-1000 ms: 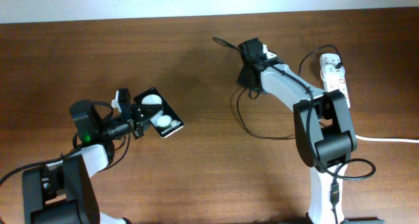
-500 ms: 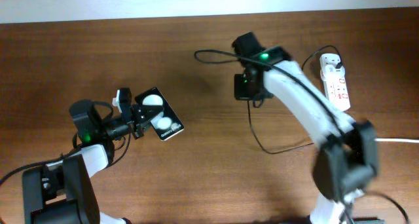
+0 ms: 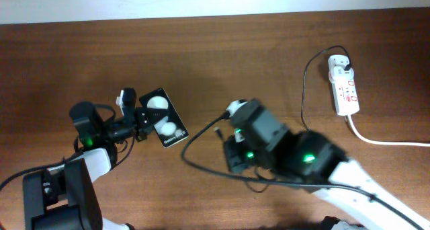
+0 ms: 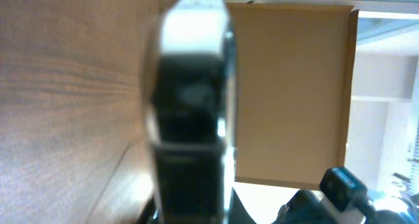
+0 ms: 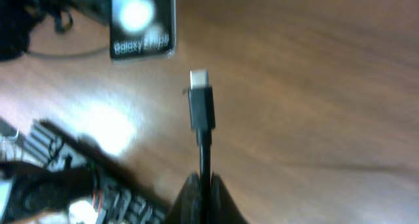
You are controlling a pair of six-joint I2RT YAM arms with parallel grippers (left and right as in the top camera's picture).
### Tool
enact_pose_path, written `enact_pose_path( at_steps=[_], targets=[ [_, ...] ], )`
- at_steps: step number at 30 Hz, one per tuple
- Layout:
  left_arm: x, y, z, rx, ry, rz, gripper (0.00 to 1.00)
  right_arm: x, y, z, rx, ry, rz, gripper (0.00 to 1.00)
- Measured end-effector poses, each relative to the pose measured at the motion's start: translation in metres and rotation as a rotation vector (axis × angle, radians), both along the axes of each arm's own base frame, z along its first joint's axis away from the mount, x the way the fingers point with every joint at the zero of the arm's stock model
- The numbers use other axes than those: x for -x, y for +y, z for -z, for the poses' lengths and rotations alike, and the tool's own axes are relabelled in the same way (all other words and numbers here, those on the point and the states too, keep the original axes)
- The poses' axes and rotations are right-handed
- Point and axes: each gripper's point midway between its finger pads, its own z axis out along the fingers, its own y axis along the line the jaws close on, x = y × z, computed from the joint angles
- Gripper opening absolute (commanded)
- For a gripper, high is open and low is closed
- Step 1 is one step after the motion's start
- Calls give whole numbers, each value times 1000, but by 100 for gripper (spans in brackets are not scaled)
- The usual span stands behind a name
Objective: Plug charger to phone and switch on socket
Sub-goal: 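Carry the cable plug to the phone's bottom port, then push the USB-C plug into the phone's port with the right gripper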
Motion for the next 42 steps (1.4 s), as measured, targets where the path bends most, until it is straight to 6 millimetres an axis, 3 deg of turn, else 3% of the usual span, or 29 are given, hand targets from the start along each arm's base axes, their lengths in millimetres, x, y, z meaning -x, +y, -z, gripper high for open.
enact_pose_path(
  at_steps=[3, 7, 11, 32, 36, 42],
  targets=[
    [-4, -4, -7, -27, -87, 3, 0, 2, 28, 28, -30, -10, -36, 4],
    [-10, -16, -5, -48, -90, -16, 0, -5, 45, 45, -26, 5, -38, 4],
    [-14, -15, -4, -37, -35, -46, 0, -5, 59, 54, -53, 36, -64, 4],
    [-13, -15, -5, 22, 109, -45, 0, -15, 67, 53, -63, -10, -79, 4],
    [-12, -16, -5, 29, 125, -40, 0, -15, 68, 63, -42, 7, -81, 4],
    [-12, -15, -5, 30, 128, -41, 0, -15, 70, 63, -48, 10, -87, 4]
  ],
)
